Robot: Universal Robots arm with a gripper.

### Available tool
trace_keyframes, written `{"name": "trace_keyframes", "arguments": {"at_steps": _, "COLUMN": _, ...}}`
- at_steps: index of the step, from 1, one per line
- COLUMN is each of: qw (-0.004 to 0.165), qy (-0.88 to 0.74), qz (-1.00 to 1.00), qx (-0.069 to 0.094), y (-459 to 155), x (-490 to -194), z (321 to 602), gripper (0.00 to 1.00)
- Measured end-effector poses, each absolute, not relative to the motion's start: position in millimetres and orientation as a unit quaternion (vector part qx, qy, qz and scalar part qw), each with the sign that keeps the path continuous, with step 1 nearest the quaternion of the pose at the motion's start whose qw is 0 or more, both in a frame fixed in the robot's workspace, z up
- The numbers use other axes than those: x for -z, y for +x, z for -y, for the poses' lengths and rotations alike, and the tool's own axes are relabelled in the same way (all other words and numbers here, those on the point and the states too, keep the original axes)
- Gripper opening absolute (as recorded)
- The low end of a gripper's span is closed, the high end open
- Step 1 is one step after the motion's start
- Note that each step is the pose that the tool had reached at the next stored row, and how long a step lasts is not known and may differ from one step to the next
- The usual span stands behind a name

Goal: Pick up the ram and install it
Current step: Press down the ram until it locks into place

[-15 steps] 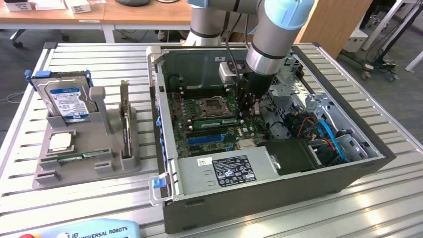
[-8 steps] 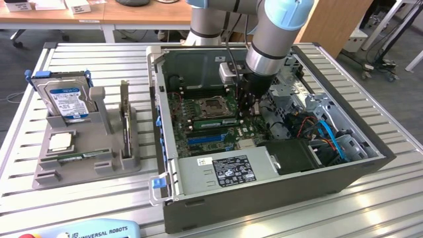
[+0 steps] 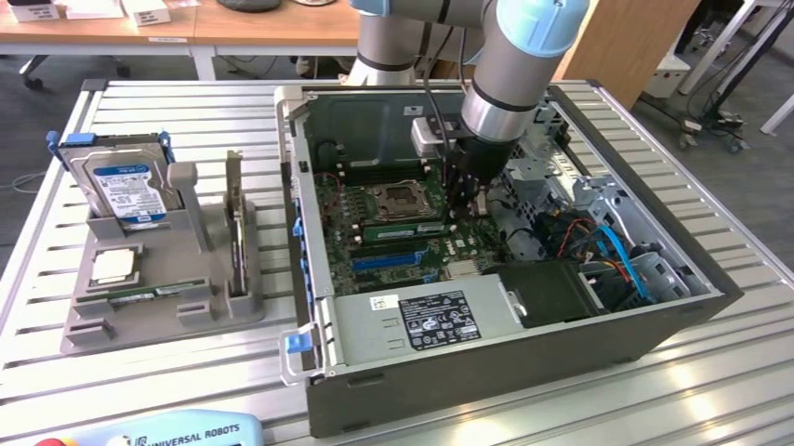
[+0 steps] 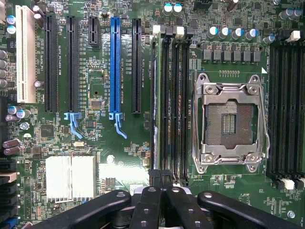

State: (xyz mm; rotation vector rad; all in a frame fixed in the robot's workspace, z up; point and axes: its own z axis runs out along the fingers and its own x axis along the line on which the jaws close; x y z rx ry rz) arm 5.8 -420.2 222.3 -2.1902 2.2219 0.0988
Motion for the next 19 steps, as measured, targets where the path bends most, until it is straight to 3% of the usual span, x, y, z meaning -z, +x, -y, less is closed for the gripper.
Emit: {"name": "trace_keyframes", "arguments": {"at_steps": 19, "qw": 0.01, "qy": -0.702, "qz": -0.712, "qx": -0.032, "y": 6, "x": -234, "z": 420, "gripper": 0.1}}
